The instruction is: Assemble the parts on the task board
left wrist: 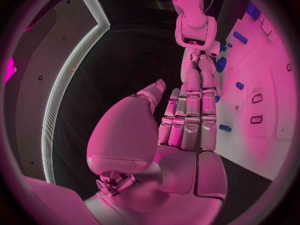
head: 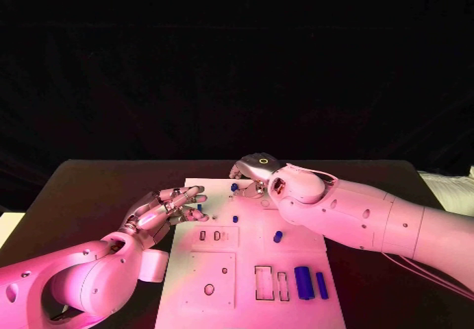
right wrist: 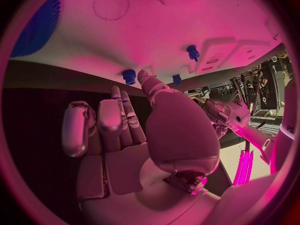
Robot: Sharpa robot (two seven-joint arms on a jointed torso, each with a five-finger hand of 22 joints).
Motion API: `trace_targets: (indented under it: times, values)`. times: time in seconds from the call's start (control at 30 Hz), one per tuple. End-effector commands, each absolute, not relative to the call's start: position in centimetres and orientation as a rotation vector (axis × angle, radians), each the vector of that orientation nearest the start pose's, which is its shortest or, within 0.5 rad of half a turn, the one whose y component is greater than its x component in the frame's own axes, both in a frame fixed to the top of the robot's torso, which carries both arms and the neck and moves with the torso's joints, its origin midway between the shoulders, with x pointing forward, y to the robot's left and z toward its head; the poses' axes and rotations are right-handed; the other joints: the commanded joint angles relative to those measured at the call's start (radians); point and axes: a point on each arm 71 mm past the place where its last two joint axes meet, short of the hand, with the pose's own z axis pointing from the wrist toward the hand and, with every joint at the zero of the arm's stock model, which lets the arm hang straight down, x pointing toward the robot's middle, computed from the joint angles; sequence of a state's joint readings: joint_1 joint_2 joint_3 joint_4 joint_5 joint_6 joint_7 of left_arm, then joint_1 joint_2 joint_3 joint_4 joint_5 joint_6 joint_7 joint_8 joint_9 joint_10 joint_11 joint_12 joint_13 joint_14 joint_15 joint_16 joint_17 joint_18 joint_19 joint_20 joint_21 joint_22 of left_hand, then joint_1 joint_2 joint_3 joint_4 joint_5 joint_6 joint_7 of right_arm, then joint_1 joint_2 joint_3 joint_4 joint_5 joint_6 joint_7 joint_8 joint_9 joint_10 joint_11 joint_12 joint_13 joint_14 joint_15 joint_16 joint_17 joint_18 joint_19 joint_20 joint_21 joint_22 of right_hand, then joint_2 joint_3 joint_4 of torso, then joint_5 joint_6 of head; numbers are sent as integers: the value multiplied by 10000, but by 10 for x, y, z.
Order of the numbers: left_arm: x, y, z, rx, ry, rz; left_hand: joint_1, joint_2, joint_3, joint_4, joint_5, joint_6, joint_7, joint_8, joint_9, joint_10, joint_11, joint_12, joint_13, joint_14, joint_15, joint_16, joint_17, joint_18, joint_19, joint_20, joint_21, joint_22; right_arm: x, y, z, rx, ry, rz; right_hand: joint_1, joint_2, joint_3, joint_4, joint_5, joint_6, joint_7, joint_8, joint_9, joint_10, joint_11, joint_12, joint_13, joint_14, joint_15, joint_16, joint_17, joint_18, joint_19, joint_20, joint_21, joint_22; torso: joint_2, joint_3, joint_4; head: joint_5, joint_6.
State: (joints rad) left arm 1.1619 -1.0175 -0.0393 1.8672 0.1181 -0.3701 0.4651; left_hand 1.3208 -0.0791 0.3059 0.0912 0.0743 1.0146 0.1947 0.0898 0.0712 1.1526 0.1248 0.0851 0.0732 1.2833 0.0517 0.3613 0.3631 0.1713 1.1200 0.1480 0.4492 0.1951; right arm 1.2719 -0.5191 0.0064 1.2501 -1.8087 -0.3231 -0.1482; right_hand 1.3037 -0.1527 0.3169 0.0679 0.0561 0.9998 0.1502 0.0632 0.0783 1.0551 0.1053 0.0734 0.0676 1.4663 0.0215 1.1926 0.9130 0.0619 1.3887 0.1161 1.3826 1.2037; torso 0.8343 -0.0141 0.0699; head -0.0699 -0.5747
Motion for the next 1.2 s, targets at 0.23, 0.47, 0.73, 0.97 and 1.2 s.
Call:
trace_targets:
  times: [0.23, 0.47, 0.73, 0.97, 1.2]
  values:
    - [415, 200, -163, -12355, 13936, -17149, -61, 48, -7, -53, -60, -9, 23, -49, -8, -76, 18, -42, 11, -53, -10, 60, 9, 86, -43, 40, 59, 12, 526, -149, -127, -3529, 13783, 5144, 276, 104, 143, 327, 30, 459, -69, 98, 55, 1815, -353, 760, 372, 382, -278, 889, 1444, -138, 779, -245, 728, 1411, -4, 11, -67, -62, 77]
    - [415, 203, -163, -12369, 13901, -17089, -64, 48, -6, -66, -60, -20, 29, -61, -9, -89, 24, -51, 11, -66, -7, 67, 31, 85, -50, 42, 65, 15, 517, -201, -120, -1780, 14794, 5149, 179, -369, -257, 437, 523, 399, -285, 66, 21, 3895, -758, 2565, 1832, 576, -655, 1873, 2919, -458, 1489, -511, 1529, 2932, -23, 39, -179, -36, 115]
    - [415, 203, -163, -12375, 13914, -17095, -64, 48, -6, -66, -60, -20, 29, -61, -9, -89, 24, -51, 11, -66, -7, 67, 31, 85, -50, 42, 65, 15, 514, -233, -124, -1249, 15926, 4369, 294, -244, -1546, 1195, 928, 5, -213, 284, 47, 3664, -649, 11217, 11455, 697, -546, 2830, 4518, -619, 1821, -442, 1882, 3671, -10, 65, -185, -52, 98]
    - [415, 204, -164, -12385, 13927, -17085, -62, 51, -2, -74, -59, -16, 28, -61, -7, -87, 24, -50, 13, -72, -6, 72, 42, 85, -53, 43, 69, 17, 519, -239, -128, -1193, 16159, 4001, 391, -144, -1766, 1408, 1044, -48, -150, 389, 71, 4296, -571, 13191, 13463, 785, -475, 3150, 5153, -619, 1821, -368, 1882, 3671, -7, 51, -181, -63, 72]
    - [415, 203, -164, -12400, 13962, -17082, -63, 52, -1, -76, -59, -15, 28, -62, -6, -87, 24, -50, 14, -74, -6, 74, 48, 85, -55, 43, 71, 18, 522, -233, -130, -1236, 16267, 4025, 412, -83, -1804, 1447, 1085, -9, -144, 459, 89, 4498, -557, 13670, 13922, 825, -458, 3263, 5391, -619, 1821, -347, 1882, 3671, -4, 47, -183, -51, 57]
